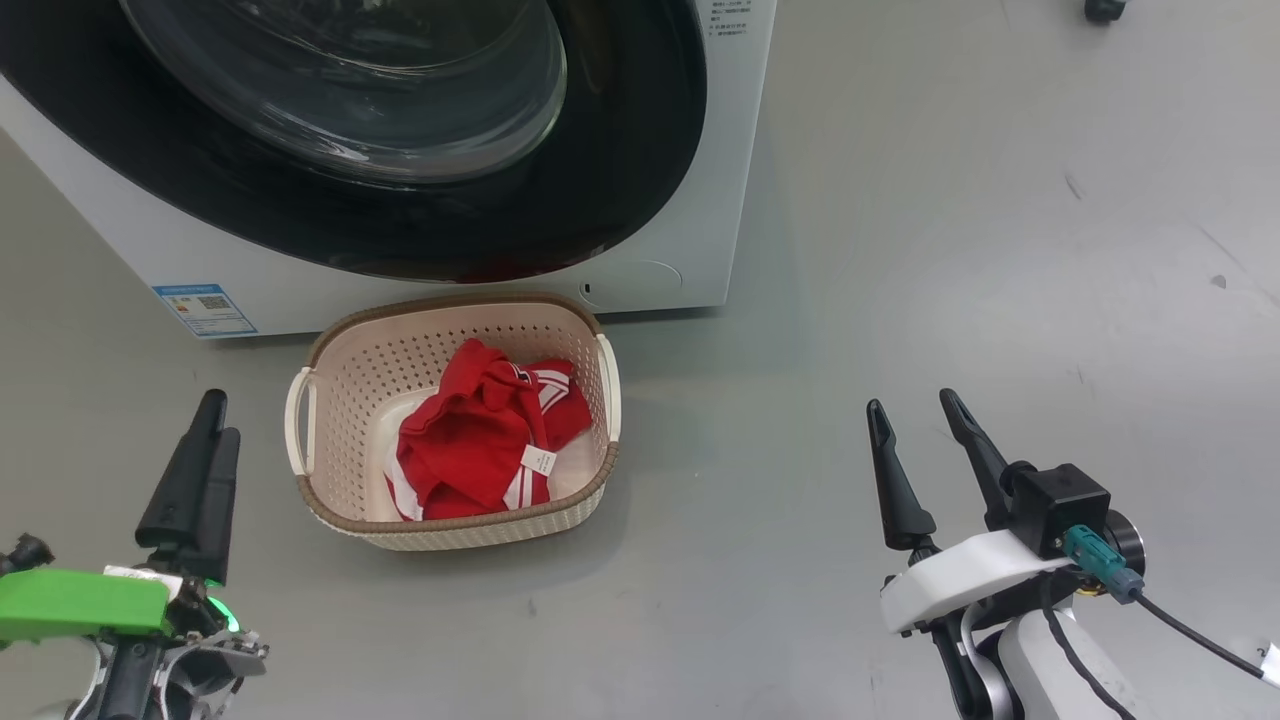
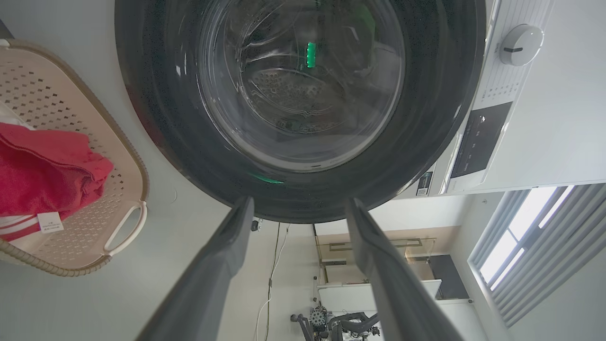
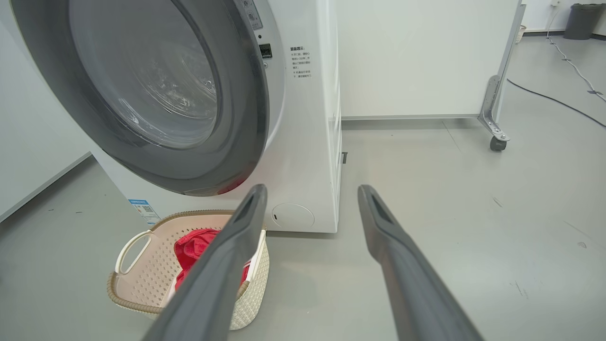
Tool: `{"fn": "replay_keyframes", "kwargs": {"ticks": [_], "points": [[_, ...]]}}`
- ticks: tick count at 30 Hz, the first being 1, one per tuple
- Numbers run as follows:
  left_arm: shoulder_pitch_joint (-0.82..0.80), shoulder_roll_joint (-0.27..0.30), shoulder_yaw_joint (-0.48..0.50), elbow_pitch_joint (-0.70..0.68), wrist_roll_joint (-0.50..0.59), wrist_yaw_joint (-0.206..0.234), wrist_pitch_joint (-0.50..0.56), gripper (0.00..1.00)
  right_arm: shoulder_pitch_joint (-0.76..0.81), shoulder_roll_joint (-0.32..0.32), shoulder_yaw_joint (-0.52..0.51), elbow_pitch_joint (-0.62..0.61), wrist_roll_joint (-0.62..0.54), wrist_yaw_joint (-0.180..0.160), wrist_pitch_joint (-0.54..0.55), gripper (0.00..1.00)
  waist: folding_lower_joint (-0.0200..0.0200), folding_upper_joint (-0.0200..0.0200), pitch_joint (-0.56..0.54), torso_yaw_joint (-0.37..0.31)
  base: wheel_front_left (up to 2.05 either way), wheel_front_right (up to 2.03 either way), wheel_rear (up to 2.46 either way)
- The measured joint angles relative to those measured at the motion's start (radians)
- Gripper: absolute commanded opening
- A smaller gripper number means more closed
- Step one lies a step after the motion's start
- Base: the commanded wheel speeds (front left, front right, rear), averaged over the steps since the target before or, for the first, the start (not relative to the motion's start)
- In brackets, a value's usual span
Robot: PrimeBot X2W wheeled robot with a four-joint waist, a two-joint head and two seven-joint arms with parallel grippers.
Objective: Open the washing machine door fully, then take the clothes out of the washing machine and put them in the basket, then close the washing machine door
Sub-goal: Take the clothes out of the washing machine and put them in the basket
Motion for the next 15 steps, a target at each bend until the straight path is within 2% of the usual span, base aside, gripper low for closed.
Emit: {"fn": "replay_keyframes", "kwargs": {"ticks": [3,8,15], "points": [[0.008,0.0,0.002,-0.048,0.104,0.0,-0.064,1.0,0.014,-0.004,-0.002,0.0,0.0,0.0,0.0,1.0,0.0,0.0,-0.021,0.016,0.0,0.0,0.0],[0.025,0.039,-0.035,-0.131,0.33,0.0,-0.155,1.0,0.026,-0.008,-0.002,0.002,0.0,0.0,0.0,1.0,0.0,0.0,-0.057,0.038,0.0,0.0,0.0],[0.082,0.111,-0.061,-0.156,0.663,0.0,-0.321,1.0,0.037,-0.02,-0.003,-0.001,0.0,0.0,0.0,1.0,0.0,0.0,-0.109,0.051,0.0,0.0,0.0]]}}
